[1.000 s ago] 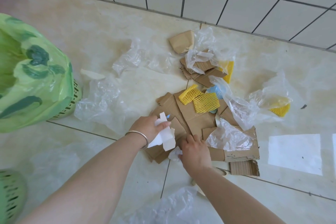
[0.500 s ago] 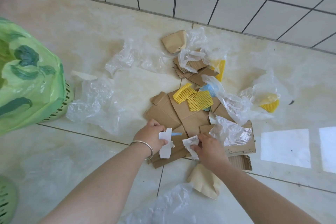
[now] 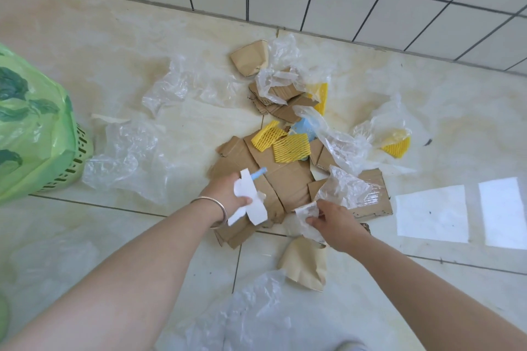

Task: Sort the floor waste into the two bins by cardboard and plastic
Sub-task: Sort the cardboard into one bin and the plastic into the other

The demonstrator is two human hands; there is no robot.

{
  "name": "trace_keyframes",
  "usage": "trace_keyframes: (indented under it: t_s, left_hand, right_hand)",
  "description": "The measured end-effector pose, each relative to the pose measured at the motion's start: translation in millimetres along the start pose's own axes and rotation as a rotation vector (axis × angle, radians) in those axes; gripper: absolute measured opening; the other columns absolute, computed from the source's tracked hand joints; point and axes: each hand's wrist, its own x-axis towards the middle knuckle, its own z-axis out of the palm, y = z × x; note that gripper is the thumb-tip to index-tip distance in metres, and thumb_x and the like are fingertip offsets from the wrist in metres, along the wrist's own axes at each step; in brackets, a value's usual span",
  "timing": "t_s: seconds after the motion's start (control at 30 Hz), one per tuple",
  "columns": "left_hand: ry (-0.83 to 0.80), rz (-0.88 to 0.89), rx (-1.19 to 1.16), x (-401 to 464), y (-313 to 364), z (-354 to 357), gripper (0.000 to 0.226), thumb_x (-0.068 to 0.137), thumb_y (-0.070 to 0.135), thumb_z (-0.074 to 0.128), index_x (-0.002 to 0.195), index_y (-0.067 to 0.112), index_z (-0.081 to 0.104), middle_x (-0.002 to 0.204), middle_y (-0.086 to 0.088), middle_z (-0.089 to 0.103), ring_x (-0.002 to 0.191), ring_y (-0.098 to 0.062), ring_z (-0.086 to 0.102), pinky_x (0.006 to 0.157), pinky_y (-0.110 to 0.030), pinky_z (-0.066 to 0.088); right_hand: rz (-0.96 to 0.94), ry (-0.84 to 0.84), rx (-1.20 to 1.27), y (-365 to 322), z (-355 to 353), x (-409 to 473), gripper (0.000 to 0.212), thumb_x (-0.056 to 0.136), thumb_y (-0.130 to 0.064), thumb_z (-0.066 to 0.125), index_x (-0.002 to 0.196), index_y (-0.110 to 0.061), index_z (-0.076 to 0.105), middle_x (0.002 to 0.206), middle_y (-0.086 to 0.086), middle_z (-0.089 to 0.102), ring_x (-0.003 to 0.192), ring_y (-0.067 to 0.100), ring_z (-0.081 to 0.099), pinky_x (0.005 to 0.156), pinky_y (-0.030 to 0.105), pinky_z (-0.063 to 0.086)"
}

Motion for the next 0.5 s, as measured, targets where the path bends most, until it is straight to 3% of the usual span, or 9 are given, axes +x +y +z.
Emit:
trace_keyframes:
  t_s: [0.07,0.13,0.23,0.37,0.43,0.5]
  left_hand:
    - [0.018,-0.002,-0.035,-0.8,-4.8,-1.0,0.051,0.082,0.024,0.069,0.126,0.019,0.044,0.126,-0.003,0.053,0.104,-0.024,0.053,0.084,-0.029,0.042]
    - [0.030,0.011,-0.065,-0.7,-4.8,2.4,0.053,0.080,0.021,0.071,0.125,0.023,0.043,0.127,-0.001,0.052,0.103,-0.022,0.052,0.087,-0.031,0.042]
    - [0.015,-0.020,-0.014,0.0,2.0,4.8,0.050,0.083,0.024,0.068,0.128,0.016,0.049,0.128,-0.006,0.055,0.113,-0.025,0.053,0.085,-0.028,0.040]
    - [0.009,-0.085,0.088,-1.3,5.1,1.1,0.044,0.086,0.028,0.064,0.125,0.009,0.055,0.127,-0.011,0.057,0.113,-0.028,0.055,0.080,-0.026,0.039]
    - [0.010,-0.110,0.130,-1.7,2.8,0.4,0.042,0.087,0.028,0.063,0.123,0.008,0.056,0.126,-0.011,0.058,0.112,-0.028,0.056,0.077,-0.026,0.038]
    - [0.036,-0.129,0.153,-1.6,0.2,-1.2,0.041,0.087,0.028,0.062,0.122,0.008,0.057,0.125,-0.012,0.059,0.112,-0.028,0.056,0.076,-0.026,0.038]
  right_hand:
    - [-0.022,-0.121,0.005,6.9,-0.1,-8.3,0.014,0.089,-0.028,0.058,0.084,-0.016,0.053,0.089,-0.001,0.053,0.084,0.021,0.055,0.065,0.027,0.043]
    - [-0.075,-0.197,-0.101,12.4,7.4,-14.6,0.015,0.085,-0.032,0.061,0.092,-0.020,0.057,0.106,-0.004,0.052,0.099,0.020,0.057,0.078,0.031,0.046]
    - [-0.168,-0.127,-0.247,12.6,22.1,-17.2,0.020,0.082,-0.032,0.063,0.095,-0.016,0.063,0.123,-0.004,0.049,0.113,0.018,0.050,0.079,0.025,0.039]
    - [-0.232,-0.058,-0.311,3.9,32.8,-21.0,0.014,0.083,-0.026,0.062,0.085,-0.024,0.048,0.119,-0.003,0.048,0.110,0.020,0.049,0.072,0.023,0.033]
    - [-0.240,-0.020,-0.391,6.1,42.5,-23.0,0.015,0.086,-0.018,0.057,0.093,-0.024,0.044,0.116,0.000,0.048,0.107,0.022,0.050,0.070,0.026,0.037]
    - [-0.220,0.008,-0.401,10.8,52.5,-24.5,0.030,0.086,-0.012,0.055,0.112,-0.020,0.043,0.117,0.000,0.048,0.109,0.021,0.049,0.074,0.029,0.042]
